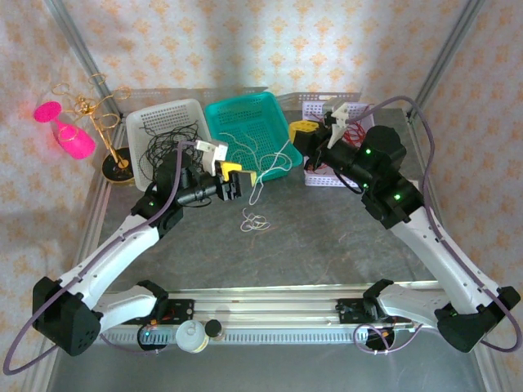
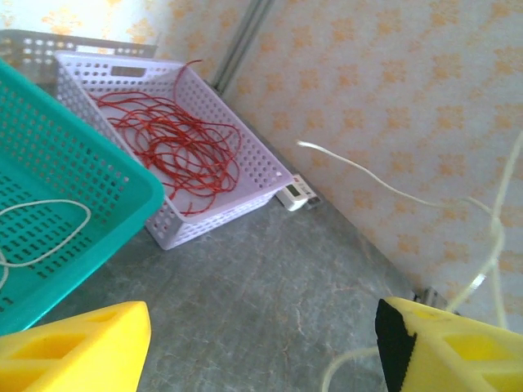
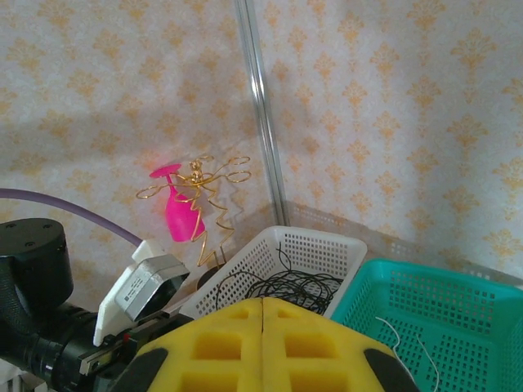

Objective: Untangle the cables

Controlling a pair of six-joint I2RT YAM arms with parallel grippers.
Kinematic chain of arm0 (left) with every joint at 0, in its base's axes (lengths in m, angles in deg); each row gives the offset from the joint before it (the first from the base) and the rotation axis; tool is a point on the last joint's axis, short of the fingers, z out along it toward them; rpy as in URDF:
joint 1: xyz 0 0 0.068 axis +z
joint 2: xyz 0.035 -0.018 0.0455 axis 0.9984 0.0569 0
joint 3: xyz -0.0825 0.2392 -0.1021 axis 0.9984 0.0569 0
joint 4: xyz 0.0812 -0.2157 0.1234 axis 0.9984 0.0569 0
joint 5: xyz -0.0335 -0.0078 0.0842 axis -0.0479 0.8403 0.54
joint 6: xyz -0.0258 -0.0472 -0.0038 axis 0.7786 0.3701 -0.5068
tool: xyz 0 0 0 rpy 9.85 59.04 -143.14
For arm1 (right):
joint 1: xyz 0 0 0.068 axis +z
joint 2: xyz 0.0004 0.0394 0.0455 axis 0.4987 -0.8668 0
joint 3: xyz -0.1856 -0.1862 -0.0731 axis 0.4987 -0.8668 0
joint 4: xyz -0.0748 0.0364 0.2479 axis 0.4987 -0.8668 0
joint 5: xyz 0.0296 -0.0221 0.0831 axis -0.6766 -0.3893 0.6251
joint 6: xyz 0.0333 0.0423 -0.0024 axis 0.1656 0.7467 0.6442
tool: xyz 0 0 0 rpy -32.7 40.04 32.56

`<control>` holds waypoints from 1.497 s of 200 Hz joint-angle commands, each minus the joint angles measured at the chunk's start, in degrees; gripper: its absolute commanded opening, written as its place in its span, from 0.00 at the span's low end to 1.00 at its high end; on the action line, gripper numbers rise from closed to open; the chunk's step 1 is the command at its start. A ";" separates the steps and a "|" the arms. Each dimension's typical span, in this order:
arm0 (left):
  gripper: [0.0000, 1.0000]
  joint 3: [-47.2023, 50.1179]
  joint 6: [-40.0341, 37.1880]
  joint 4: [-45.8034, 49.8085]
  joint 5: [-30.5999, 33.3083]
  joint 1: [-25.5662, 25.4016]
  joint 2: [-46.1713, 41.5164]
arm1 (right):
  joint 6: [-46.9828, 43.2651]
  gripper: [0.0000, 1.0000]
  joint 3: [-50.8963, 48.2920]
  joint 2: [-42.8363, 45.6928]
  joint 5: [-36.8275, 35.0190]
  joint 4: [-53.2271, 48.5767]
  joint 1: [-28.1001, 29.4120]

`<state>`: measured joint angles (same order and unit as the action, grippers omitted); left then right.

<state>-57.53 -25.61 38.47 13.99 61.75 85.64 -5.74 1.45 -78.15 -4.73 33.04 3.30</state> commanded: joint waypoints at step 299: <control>0.53 1.64 0.66 -19.35 -4.98 -6.03 11.14 | 2.81 0.00 -1.53 -0.81 4.69 6.45 0.01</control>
<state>-54.34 -27.00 25.05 5.67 56.55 95.91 -3.73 0.71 -79.35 -0.92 36.17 3.30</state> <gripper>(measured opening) 0.658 0.061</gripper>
